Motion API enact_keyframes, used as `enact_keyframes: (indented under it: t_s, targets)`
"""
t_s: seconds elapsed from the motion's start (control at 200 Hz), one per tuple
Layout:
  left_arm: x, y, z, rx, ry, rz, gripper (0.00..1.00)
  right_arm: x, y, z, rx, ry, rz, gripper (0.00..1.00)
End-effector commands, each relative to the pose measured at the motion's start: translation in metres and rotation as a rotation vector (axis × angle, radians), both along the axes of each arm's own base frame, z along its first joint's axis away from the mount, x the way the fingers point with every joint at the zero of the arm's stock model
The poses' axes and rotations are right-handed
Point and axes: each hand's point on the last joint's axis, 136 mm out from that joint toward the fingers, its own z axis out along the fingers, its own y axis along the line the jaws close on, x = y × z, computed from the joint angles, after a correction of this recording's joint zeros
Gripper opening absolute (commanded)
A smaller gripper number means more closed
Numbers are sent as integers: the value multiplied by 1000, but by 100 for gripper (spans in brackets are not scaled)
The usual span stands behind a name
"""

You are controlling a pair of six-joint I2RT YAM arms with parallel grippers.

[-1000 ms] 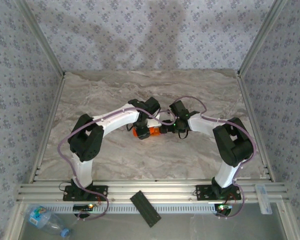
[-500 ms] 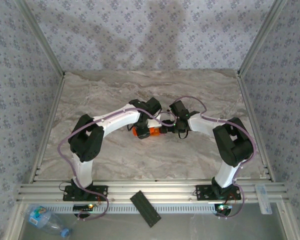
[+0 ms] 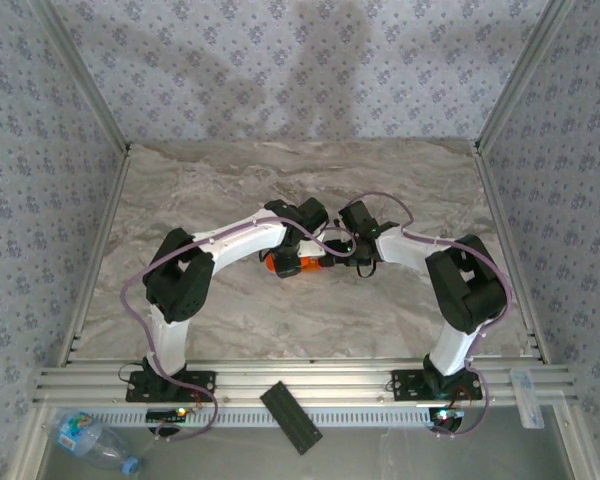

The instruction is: Sort the pills into containers

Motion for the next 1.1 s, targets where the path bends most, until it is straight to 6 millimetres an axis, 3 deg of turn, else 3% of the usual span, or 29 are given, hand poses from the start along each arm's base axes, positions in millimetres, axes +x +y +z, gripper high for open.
enact_keyframes:
  t_s: [0.0,0.44,1.094]
  targets:
    - [0,1,0,34,5,-23,0,-8,1,-20,-6,61,2,79]
    - [-3,2,2,23,7,-29,0,-7,1,-21,-3,64,-1,79]
    - [-8,8,8,-156,-6,38,0,-7,3,-20,4,72,-10,79]
